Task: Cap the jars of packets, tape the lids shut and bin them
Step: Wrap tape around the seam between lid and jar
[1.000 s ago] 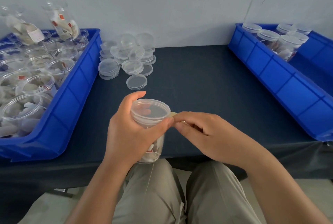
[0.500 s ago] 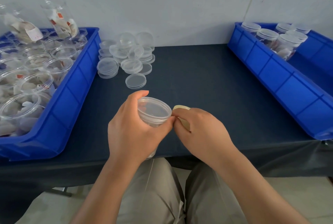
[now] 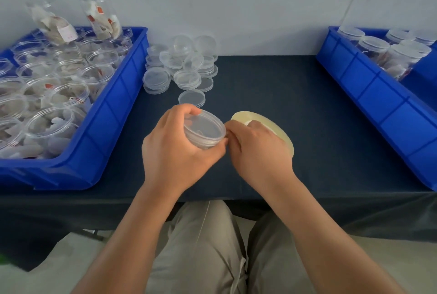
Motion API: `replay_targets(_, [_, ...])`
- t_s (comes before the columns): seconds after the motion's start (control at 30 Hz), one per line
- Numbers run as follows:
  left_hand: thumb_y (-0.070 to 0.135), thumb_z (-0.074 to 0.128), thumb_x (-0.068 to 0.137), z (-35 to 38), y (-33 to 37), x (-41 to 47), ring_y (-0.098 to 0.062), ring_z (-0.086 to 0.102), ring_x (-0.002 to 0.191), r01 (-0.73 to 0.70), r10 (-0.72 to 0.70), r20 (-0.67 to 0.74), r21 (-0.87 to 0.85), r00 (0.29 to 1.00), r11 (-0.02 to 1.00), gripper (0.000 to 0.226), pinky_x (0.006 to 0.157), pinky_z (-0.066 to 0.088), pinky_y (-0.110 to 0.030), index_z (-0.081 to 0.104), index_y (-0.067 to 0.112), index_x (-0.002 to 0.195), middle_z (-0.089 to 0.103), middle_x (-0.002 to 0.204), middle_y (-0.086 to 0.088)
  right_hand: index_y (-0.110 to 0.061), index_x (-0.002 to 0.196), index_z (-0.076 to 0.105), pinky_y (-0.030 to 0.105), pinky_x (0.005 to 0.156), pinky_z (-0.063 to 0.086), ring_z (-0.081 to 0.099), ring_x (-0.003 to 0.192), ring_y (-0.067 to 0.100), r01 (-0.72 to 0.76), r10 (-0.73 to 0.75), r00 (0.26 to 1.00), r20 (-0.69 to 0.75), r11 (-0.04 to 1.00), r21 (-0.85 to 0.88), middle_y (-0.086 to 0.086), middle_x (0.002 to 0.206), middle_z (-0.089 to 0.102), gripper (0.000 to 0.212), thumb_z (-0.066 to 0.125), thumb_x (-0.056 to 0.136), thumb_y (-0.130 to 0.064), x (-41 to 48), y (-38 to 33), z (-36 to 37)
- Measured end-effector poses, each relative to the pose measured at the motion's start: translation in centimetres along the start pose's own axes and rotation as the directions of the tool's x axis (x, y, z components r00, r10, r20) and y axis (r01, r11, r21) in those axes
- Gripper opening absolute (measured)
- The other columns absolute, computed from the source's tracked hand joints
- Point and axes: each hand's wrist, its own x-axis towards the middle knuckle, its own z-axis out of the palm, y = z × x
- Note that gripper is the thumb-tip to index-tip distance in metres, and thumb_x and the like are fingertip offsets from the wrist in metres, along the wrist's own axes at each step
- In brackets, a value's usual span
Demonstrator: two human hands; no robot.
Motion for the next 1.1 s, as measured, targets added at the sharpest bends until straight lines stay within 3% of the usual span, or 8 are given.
replay_targets(0.13, [0.067, 0.087, 0.056, -0.5, 2.7, -3.0, -0.001, 0.07, 0.101, -0.019, 0.037, 0.063, -0.271, 0.997, 0.962, 0.072, 0.079, 0.051, -0.014, 0.058, 0.04, 0.116, 0.071, 0.109, 0.019, -0.029, 0.103, 0.058, 0.039, 0.064, 0.05, 0.066, 0.085, 0.035, -0.185, 0.216, 0.968, 0.125, 0.957, -0.222, 0.006, 0.101, 0.063, 0.015, 0.044, 0.106, -0.028, 3.1, 3.3, 0.8])
replay_targets(0.2, [0.068, 0.087, 0.058, -0.4, 3.8, -4.3, -0.002, 0.07, 0.107, -0.02, 0.073, 0.154, -0.323, 0.985, 0.946, 0.079, 0.082, 0.055, -0.02, 0.054, 0.044, 0.125, 0.07, 0.115, 0.022, -0.027, 0.1, 0.053, 0.04, 0.066, 0.053, 0.063, 0.083, 0.032, -0.254, 0.271, 0.954, 0.131, 0.958, -0.13, 0.005, 0.097, 0.062, 0.019, 0.037, 0.11, -0.03, 3.6, 5.7, 0.6])
replay_targets(0.37, [0.064, 0.085, 0.061, 0.7, 1.6, -3.8, -0.002, 0.068, 0.109, 0.104, -0.034, 0.201, -0.347, 0.979, 0.932, 0.083, 0.083, 0.054, -0.015, 0.05, 0.046, 0.134, 0.068, 0.116, 0.025, -0.033, 0.126, 0.058, 0.043, 0.071, 0.058, 0.063, 0.085, 0.027, -0.04, 0.05, 0.997, 0.063, 0.988, -0.149, 0.005, 0.103, 0.062, 0.02, 0.047, 0.11, -0.029, 1.7, 6.0, 2.4])
replay_targets(0.43, [0.063, 0.085, 0.062, 0.7, 0.9, -3.7, 0.0, 0.067, 0.111, 0.155, -0.088, 0.179, -0.405, 0.98, 0.901, 0.08, 0.085, 0.05, -0.009, 0.053, 0.045, 0.133, 0.068, 0.116, 0.025, -0.037, 0.145, 0.051, 0.041, 0.077, 0.057, 0.063, 0.096, 0.025, 0.012, 0.005, 0.993, 0.118, 0.989, -0.144, 0.004, 0.111, 0.061, 0.037, 0.048, 0.109, -0.032, 0.7, 6.0, 3.4])
replay_targets(0.53, [0.062, 0.085, 0.063, 0.7, 0.5, -3.4, 0.003, 0.066, 0.113, 0.187, -0.132, 0.149, -0.454, 0.98, 0.871, 0.077, 0.084, 0.048, -0.005, 0.056, 0.043, 0.131, 0.066, 0.12, 0.028, -0.039, 0.164, 0.03, 0.039, 0.08, 0.056, 0.063, 0.096, 0.022, 0.015, -0.005, 0.994, 0.106, 0.996, -0.087, 0.002, 0.109, 0.064, 0.054, 0.041, 0.112, -0.039, -0.6, 5.9, 4.7])
replay_targets(0.6, [0.062, 0.085, 0.062, 0.7, 0.3, -3.1, 0.005, 0.065, 0.113, 0.204, -0.156, 0.14, -0.461, 0.978, 0.864, 0.077, 0.083, 0.047, -0.004, 0.057, 0.041, 0.13, 0.065, 0.12, 0.03, -0.034, 0.165, 0.03, 0.038, 0.082, 0.055, 0.063, 0.095, 0.021, 0.023, -0.014, 0.996, 0.091, 0.995, -0.095, 0.0, 0.108, 0.067, 0.055, 0.042, 0.111, -0.042, -0.8, 5.9, 5.6])
replay_targets(0.77, [0.064, 0.084, 0.06, 0.6, 0.0, -2.6, 0.01, 0.063, 0.111, 0.218, -0.181, 0.123, -0.461, 0.976, 0.86, 0.077, 0.084, 0.05, -0.006, 0.057, 0.042, 0.129, 0.061, 0.121, 0.036, -0.028, 0.144, 0.052, 0.035, 0.086, 0.052, 0.06, 0.099, 0.02, -0.015, 0.019, 0.999, 0.033, 0.992, -0.125, -0.002, 0.115, 0.066, 0.042, 0.044, 0.107, -0.048, -1.0, 5.9, 7.5])
replay_targets(1.1, [0.067, 0.08, 0.058, 0.3, 0.0, -1.9, 0.018, 0.059, 0.109, 0.253, -0.218, 0.128, -0.477, 0.967, 0.842, 0.073, 0.079, 0.048, -0.002, 0.056, 0.047, 0.124, 0.057, 0.117, 0.044, -0.033, 0.153, 0.046, 0.041, 0.114, 0.038, 0.048, 0.13, 0.026, -0.073, 0.091, 0.965, 0.244, 0.994, -0.083, -0.001, 0.14, 0.053, 0.062, 0.051, 0.1, -0.064, -0.2, 5.9, 6.1])
